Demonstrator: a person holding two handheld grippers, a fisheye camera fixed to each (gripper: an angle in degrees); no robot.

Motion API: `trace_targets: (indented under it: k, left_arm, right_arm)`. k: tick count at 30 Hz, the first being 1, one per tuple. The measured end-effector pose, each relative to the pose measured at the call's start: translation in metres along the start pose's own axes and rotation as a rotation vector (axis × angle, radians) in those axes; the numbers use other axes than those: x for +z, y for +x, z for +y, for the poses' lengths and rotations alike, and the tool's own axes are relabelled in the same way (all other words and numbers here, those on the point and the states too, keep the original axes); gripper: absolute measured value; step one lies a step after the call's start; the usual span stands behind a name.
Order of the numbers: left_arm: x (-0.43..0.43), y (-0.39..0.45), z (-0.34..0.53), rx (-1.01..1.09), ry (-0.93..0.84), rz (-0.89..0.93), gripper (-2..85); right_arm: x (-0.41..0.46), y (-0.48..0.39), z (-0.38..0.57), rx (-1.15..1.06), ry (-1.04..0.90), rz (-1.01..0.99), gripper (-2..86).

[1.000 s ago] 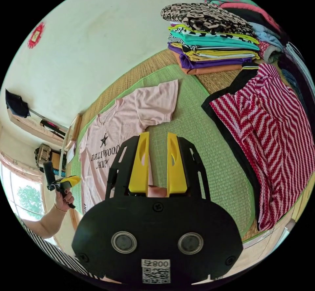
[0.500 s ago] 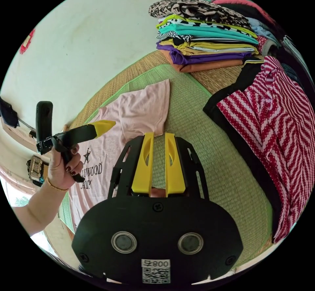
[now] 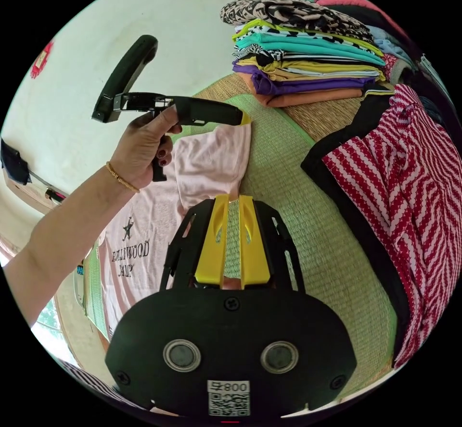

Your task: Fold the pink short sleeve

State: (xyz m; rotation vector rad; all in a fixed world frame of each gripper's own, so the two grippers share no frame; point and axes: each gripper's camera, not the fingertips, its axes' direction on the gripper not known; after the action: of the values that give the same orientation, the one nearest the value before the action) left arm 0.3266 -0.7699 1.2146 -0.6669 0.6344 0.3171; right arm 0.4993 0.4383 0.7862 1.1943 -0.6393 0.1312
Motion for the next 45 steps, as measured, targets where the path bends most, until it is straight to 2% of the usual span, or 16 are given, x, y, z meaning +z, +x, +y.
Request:
trace_targets:
  k: [3, 9, 16, 21, 26, 34, 38, 45]
  left_arm:
    - [0.011, 0.003, -0.025, 0.007, -0.069, -0.017, 8.6]
    - [0.002, 0.012, -0.051, 0.036, -0.053, -0.055, 3.2]
    - [-0.056, 0.002, -0.045, 0.018, 0.128, 0.008, 2.1]
    - [-0.104, -0.026, -0.006, -0.044, 0.247, 0.034, 1.9]
    - [-0.118, -0.073, 0.044, -0.2, 0.243, 0.111, 1.8]
    - [-0.107, -0.116, 0.083, -0.335, 0.176, 0.137, 2.6]
    - [-0.115, -0.133, 0.102, -0.406, 0.21, 0.16, 2.7]
    - [-0.13, -0.146, 0.12, -0.399, 0.283, 0.265, 2.1]
  right_arm:
    - [0.002, 0.004, -0.001, 0.001, -0.002, -0.016, 2.9]
    - [0.005, 0.006, 0.0, 0.001, 0.0, -0.014, 2.0]
    - [-0.005, -0.006, 0.004, -0.076, 0.079, -0.003, 1.4]
    - [-0.012, -0.033, 0.006, -0.24, 0.109, -0.134, 1.4]
    - [0.014, -0.063, 0.007, -0.4, -0.023, -0.258, 1.5]
    - [0.053, -0.076, 0.006, -0.45, -0.16, -0.258, 1.7]
    - [0.068, -0.077, 0.004, -0.465, -0.222, -0.247, 2.0]
    - [0.091, -0.083, 0.004, -0.504, -0.34, -0.299, 1.7]
